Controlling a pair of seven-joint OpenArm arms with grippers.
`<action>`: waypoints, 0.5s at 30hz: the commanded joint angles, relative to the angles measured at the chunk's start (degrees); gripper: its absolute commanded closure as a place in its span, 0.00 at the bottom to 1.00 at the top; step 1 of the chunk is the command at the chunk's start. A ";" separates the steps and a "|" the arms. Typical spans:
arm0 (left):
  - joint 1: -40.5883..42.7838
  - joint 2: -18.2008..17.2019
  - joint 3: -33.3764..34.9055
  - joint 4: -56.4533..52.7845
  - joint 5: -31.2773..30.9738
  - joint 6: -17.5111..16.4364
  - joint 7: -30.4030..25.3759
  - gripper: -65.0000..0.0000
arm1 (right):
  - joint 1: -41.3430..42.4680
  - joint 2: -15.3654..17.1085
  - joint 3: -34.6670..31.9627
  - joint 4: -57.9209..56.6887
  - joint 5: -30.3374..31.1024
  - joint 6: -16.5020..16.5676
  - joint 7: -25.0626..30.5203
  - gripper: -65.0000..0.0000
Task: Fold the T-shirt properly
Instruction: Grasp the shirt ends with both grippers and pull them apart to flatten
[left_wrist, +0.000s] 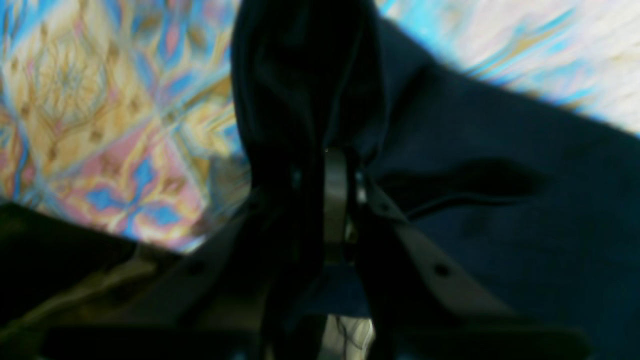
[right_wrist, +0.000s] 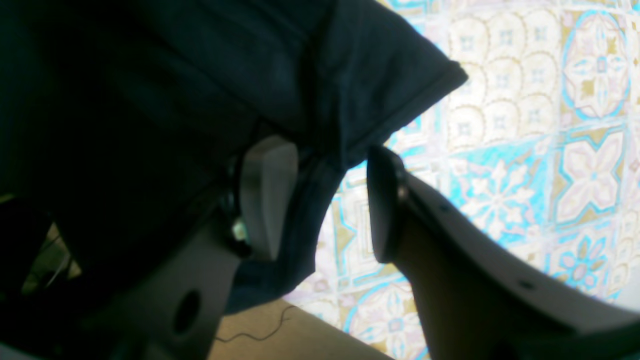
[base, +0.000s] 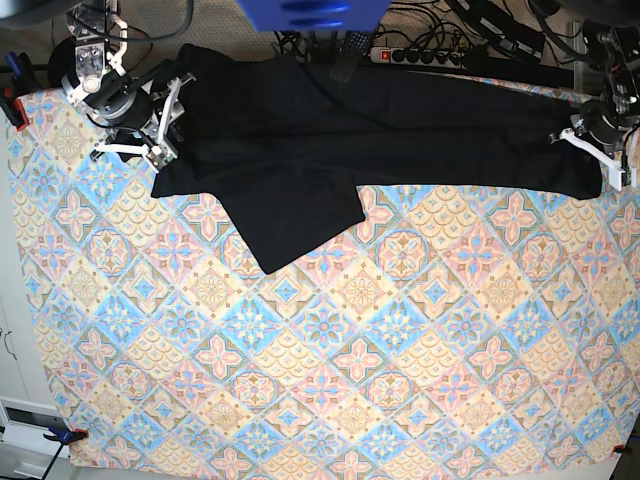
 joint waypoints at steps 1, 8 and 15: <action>1.57 -0.41 -0.39 3.54 -0.97 -0.18 -0.51 0.99 | 0.04 0.67 0.63 1.00 0.47 -0.24 1.00 0.60; 5.26 6.10 -0.30 15.32 -5.19 -0.18 4.86 0.99 | 0.48 0.94 0.89 1.00 0.47 -0.24 1.00 0.60; 4.91 10.23 0.05 17.25 -10.21 -0.18 8.72 0.99 | 0.57 0.94 3.44 0.91 0.47 -0.24 1.00 0.60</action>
